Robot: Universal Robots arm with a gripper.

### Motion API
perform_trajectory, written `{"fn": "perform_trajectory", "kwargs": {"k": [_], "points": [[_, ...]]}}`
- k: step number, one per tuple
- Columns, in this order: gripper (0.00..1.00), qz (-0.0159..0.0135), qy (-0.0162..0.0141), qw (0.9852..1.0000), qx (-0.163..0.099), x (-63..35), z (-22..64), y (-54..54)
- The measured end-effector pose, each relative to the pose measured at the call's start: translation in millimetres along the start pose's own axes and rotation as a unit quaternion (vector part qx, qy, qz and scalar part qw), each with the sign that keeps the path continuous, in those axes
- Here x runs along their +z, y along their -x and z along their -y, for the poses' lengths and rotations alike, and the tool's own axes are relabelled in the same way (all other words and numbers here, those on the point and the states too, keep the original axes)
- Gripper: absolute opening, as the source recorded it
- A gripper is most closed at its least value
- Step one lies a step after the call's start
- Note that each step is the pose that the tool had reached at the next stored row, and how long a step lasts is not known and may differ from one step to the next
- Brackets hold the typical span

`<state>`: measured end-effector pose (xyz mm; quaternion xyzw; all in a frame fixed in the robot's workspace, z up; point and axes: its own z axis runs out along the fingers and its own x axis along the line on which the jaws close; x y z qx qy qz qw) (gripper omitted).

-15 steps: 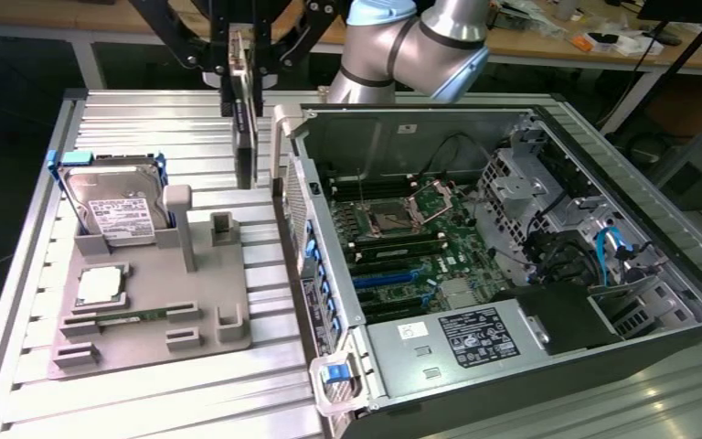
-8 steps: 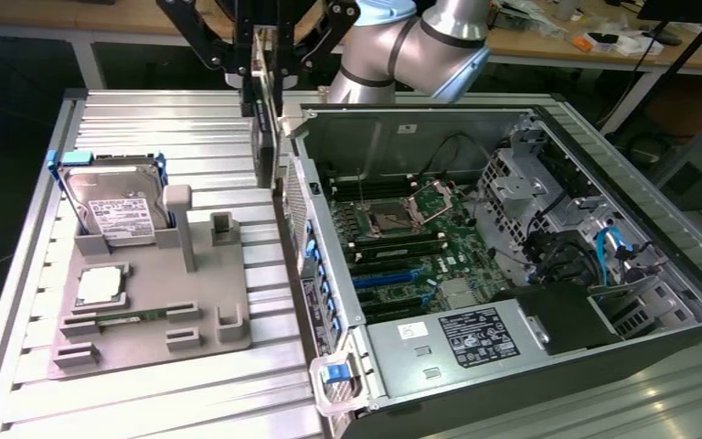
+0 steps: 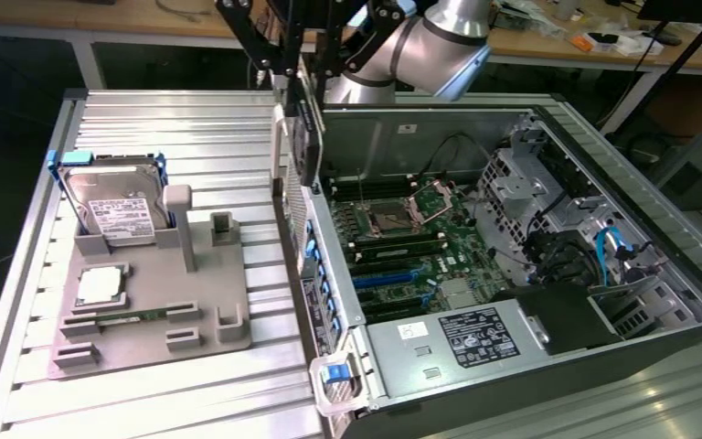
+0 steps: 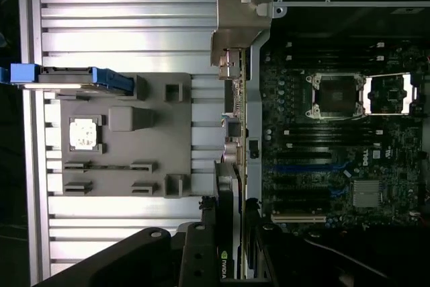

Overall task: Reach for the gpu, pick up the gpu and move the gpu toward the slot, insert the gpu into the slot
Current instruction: 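Pick up the gpu and move the gpu toward the slot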

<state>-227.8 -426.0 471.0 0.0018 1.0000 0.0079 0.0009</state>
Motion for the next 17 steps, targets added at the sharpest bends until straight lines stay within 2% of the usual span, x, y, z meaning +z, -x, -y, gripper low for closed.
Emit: {"fn": "perform_trajectory", "kwargs": {"k": [13,15,17], "points": [[0.27,0.0,0.0,1.0,0.0,1.5,-0.2,63.3],[0.27,0.0,0.0,1.0,0.0,1.7,-0.2,74.4],[0.27,0.0,0.0,1.0,0.0,2.0,-0.3,90.7]]}}
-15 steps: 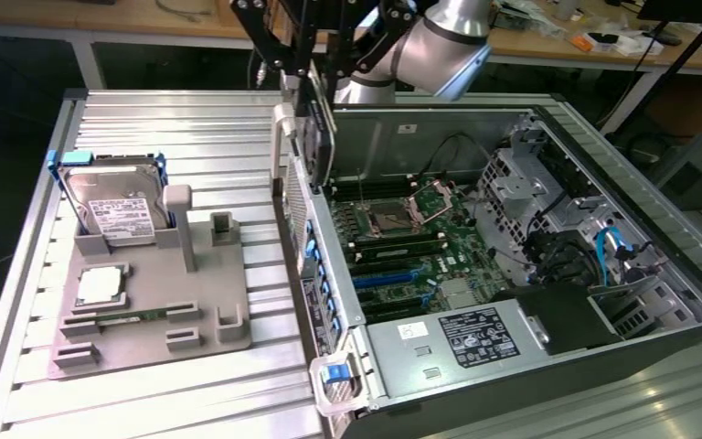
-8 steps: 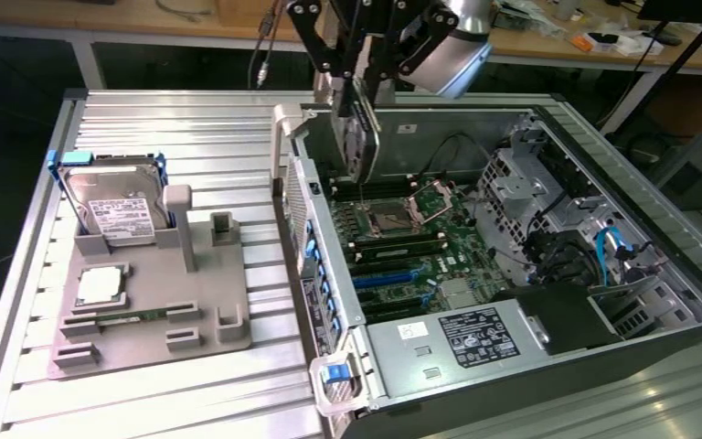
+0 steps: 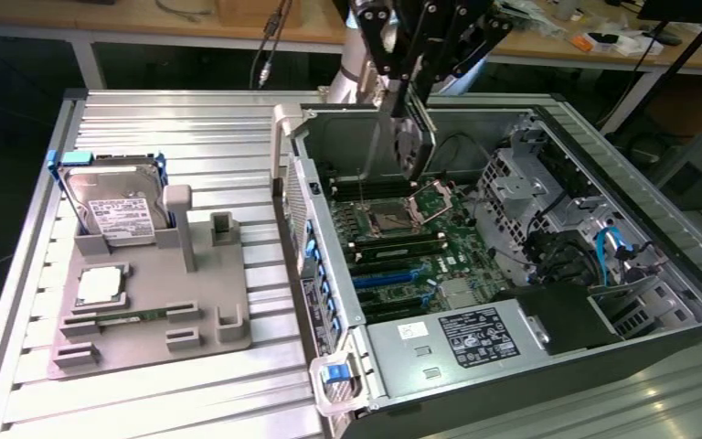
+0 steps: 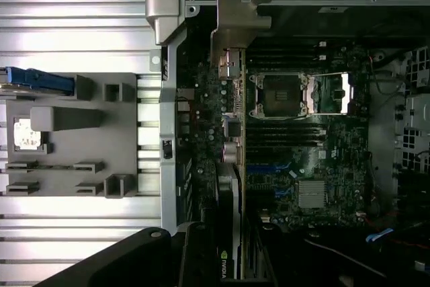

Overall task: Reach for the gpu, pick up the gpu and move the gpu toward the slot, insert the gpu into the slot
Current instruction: 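Pick up the gpu and move the gpu toward the slot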

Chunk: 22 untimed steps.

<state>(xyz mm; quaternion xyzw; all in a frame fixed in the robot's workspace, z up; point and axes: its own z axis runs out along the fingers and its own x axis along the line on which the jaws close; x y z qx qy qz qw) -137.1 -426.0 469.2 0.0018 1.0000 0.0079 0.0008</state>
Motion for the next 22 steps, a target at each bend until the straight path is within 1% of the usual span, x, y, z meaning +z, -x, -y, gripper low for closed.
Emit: {"fn": "perform_trajectory", "kwargs": {"k": [6,9,10,15,17,22], "points": [[0.27,0.0,0.0,1.0,0.0,0.9,-0.1,38.8],[0.27,0.0,0.0,1.0,0.0,1.5,-0.2,54.9],[0.27,0.0,0.0,1.0,0.0,2.1,-0.2,64.2],[0.27,0.0,0.0003,1.0,0.0,3.4,-0.3,87.8],[0.27,0.0,0.0002,1.0,0.0,3.6,-0.2,93.8],[0.27,0.0,0.0002,1.0,0.0,3.6,-0.3,94.5]]}}
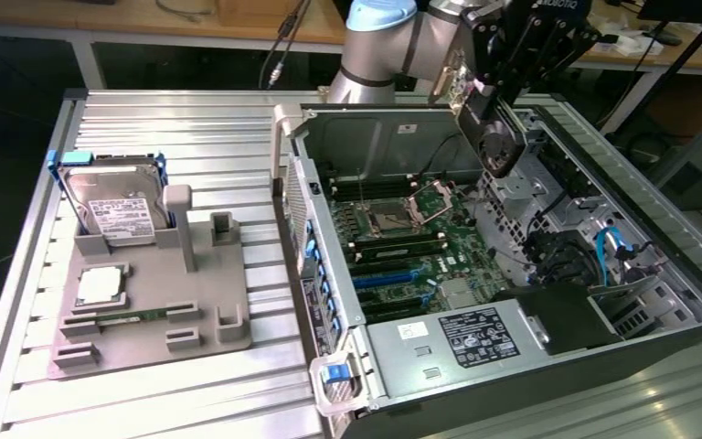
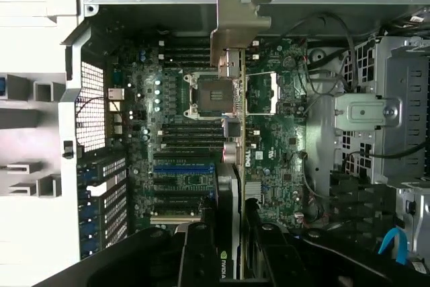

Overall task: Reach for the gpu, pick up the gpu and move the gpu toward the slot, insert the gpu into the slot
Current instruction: 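Insert the gpu into the slot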

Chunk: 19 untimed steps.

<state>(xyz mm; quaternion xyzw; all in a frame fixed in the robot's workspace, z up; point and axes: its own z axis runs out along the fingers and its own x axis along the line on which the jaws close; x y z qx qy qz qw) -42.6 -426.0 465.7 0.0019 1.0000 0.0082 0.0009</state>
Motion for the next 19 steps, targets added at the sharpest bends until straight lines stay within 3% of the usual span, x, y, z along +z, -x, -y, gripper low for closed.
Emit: {"fn": "perform_trajectory", "kwargs": {"k": [4,5,7,11,12,16,17,18,19], "points": [[0.27,0.0,0.0,1.0,-0.003,0.0,0.0,0.1],[0.27,-0.0002,0.0001,0.9998,-0.019,0.3,0.0,0.3],[0.27,-0.0009,0.0001,0.9985,-0.055,1.9,0.0,0.3],[0.27,-0.0015,0.0001,0.9955,-0.095,5.9,0.1,0.3],[0.27,-0.0019,0.0001,0.9932,-0.116,7.6,0.1,0.3],[0.27,-0.0027,0.0001,0.987,-0.161,11.3,0.2,0.3],[0.27,-0.0029,0.0001,0.9846,-0.175,12.6,0.2,0.3],[0.27,-0.0032,0.0001,0.9813,-0.192,14.3,0.2,0.3],[0.27,-0.0033,0.0,0.9795,-0.201,15.3,0.3,0.3]]}}
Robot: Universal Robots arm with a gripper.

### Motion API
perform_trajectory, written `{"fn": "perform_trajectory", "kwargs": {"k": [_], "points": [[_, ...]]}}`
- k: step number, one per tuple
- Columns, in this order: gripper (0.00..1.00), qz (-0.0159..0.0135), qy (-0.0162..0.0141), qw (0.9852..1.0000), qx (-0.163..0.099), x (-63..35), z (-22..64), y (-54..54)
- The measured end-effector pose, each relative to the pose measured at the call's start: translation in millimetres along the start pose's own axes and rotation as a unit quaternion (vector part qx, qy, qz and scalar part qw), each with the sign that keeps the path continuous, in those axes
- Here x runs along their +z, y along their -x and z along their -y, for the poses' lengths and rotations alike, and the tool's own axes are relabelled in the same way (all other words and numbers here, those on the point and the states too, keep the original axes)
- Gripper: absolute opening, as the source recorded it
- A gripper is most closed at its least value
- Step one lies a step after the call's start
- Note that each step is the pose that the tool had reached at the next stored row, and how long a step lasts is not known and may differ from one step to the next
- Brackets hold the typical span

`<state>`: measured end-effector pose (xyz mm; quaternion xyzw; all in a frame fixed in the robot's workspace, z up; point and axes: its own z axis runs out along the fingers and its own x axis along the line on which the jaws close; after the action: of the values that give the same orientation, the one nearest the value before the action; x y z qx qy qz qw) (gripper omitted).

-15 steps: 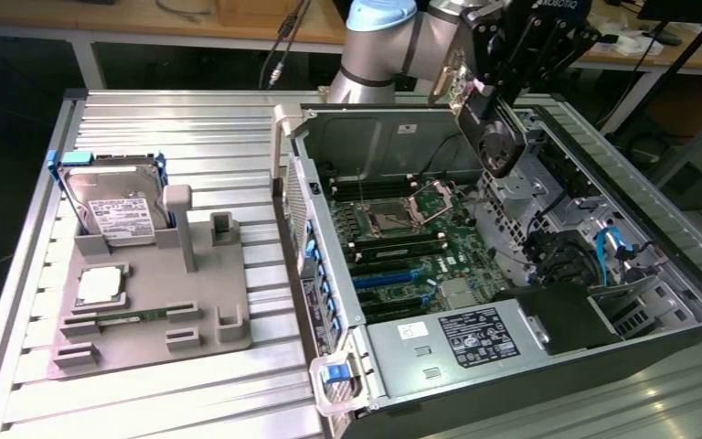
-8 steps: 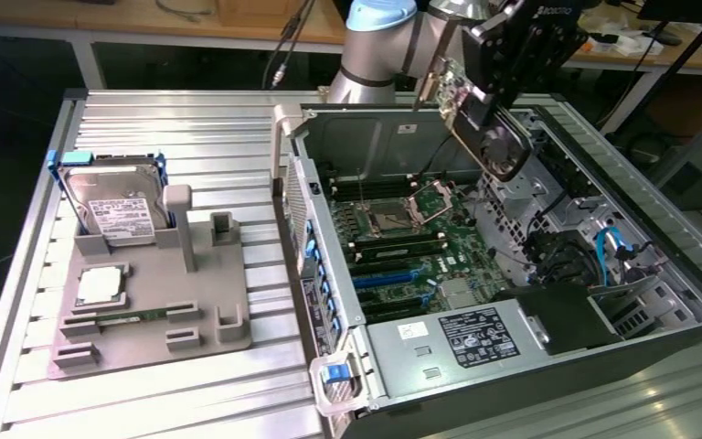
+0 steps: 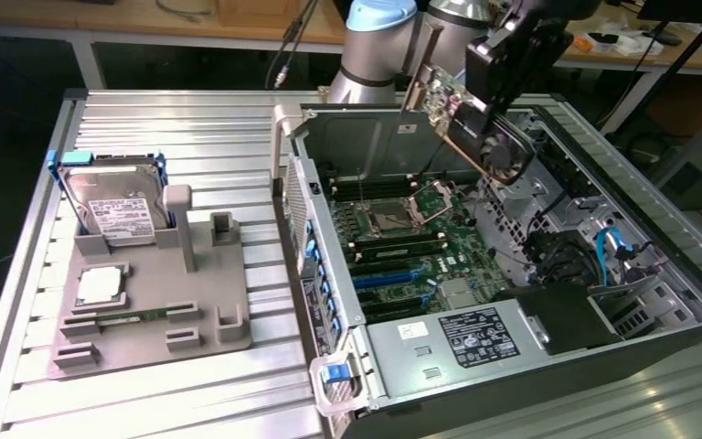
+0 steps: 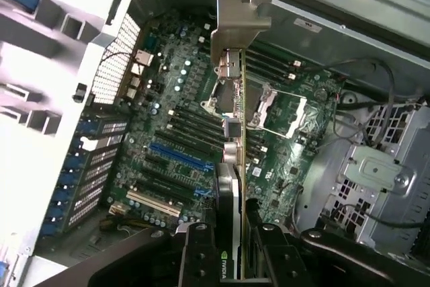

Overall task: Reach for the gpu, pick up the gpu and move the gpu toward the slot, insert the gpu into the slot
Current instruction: 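Insert the gpu into the slot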

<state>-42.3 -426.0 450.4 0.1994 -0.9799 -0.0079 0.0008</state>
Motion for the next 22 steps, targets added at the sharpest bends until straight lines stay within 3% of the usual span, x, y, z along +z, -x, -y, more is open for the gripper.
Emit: {"fn": "perform_trajectory", "kwargs": {"k": [3,7,11,17,20,22], "points": [[0.27,-0.0007,-0.0004,0.9994,-0.036,4.4,0.1,0.0],[0.27,-0.0014,-0.0004,0.9971,-0.076,12.6,0.3,0.2],[0.27,-0.0023,-0.0008,0.9928,-0.12,18.1,0.5,0.4],[0.27,-0.0044,-0.0029,0.9825,-0.186,19.1,0.6,0.6],[0.27,-0.0049,-0.0029,0.9759,-0.218,20.2,0.6,0.7],[0.27,-0.0052,-0.0029,0.9697,-0.244,21.7,0.6,0.7]]}}
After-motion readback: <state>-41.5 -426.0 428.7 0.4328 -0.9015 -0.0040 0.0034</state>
